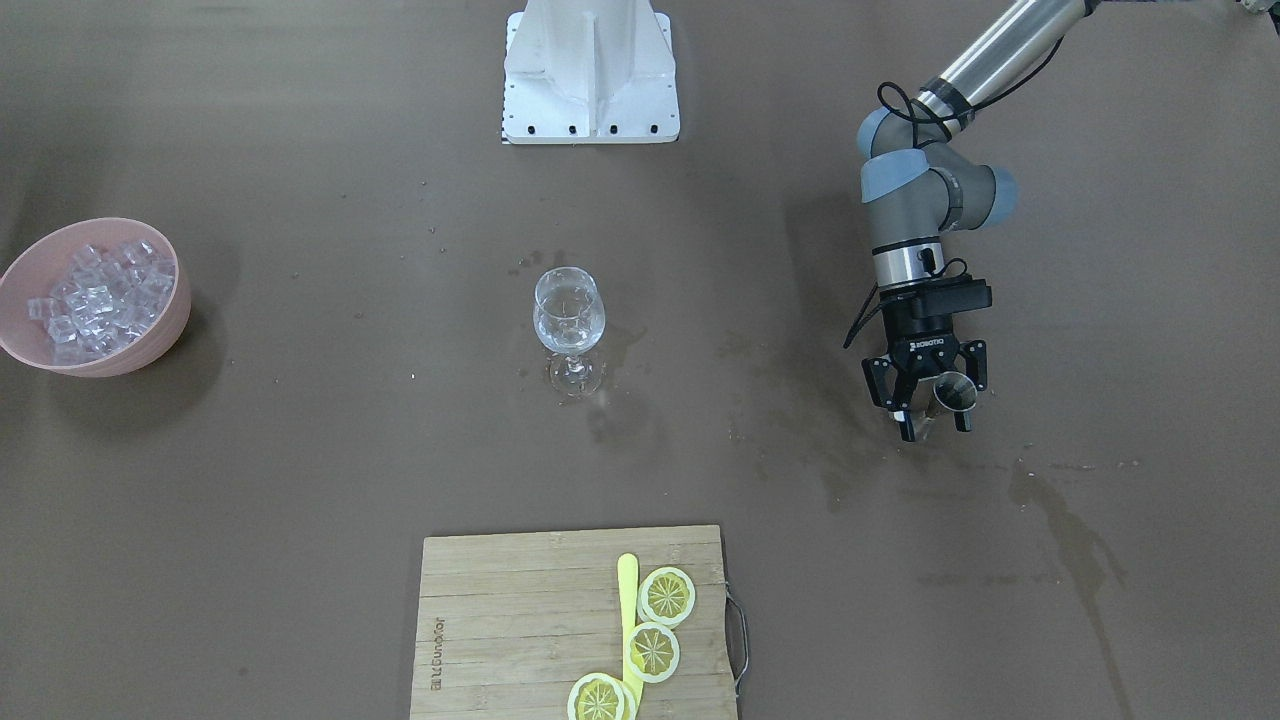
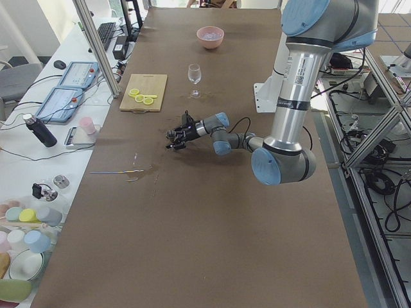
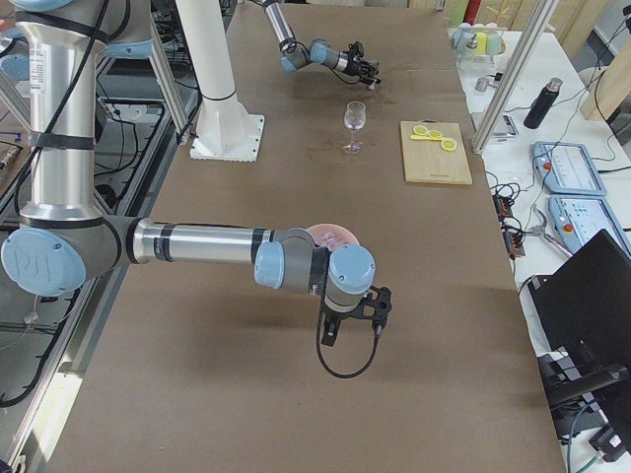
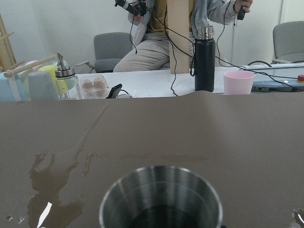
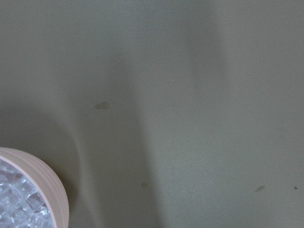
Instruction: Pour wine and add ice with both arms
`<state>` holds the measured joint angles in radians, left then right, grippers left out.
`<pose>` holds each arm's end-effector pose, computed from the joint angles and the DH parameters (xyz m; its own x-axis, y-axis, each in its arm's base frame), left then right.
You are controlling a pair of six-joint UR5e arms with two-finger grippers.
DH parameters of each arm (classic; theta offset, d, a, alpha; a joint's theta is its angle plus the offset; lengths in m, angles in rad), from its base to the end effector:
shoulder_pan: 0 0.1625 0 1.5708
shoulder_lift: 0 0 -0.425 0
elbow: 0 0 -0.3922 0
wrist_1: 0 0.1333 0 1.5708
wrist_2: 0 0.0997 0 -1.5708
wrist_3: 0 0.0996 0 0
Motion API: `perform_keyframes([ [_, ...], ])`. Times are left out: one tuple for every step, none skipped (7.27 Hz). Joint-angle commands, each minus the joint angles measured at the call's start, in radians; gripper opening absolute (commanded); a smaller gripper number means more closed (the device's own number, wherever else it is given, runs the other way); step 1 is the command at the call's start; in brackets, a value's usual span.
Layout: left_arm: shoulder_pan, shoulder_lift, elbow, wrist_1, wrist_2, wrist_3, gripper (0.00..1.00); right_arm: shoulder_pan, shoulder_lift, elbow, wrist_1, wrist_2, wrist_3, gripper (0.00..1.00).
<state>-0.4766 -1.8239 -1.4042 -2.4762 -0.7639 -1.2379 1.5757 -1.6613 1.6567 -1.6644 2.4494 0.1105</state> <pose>0.4473 -0.4619 0.4943 0.7387 -0.1270 -0.6620 0.6487 0.4008 0.6469 0.0588 -0.4465 0.6606 0.6334 0.1879 0.7507 -0.0752 0.9804 -0.1819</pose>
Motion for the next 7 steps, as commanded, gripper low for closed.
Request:
perform_keyframes([
  [0.001, 0.003, -0.001, -0.013, 0.0, 0.002, 0.72, 0.0, 0.0, 0.0, 0.0, 0.0, 0.0, 1.0],
  [0.001, 0.005, -0.001, -0.015, 0.002, 0.002, 0.72, 0.0, 0.002, 0.0, 0.0, 0.0, 0.0, 1.0],
  [0.003, 0.005, 0.001, -0.015, 0.002, 0.0, 0.71, 0.0, 0.002, 0.0, 0.0, 0.0, 0.0, 1.0],
  [0.001, 0.005, 0.001, -0.02, 0.002, 0.0, 0.63, 0.0, 0.002, 0.0, 0.0, 0.0, 0.0, 1.0],
  [0.001, 0.006, 0.001, -0.021, 0.002, 0.002, 0.5, -0.002, 0.002, 0.0, 0.0, 0.0, 0.0, 1.0],
  [0.003, 0.005, 0.001, -0.023, 0.003, 0.002, 0.29, -0.003, 0.002, 0.0, 0.0, 0.0, 0.0, 1.0],
  [0.001, 0.006, -0.009, -0.024, 0.003, 0.002, 0.18, -0.006, 0.002, 0.0, 0.0, 0.0, 0.0, 1.0],
])
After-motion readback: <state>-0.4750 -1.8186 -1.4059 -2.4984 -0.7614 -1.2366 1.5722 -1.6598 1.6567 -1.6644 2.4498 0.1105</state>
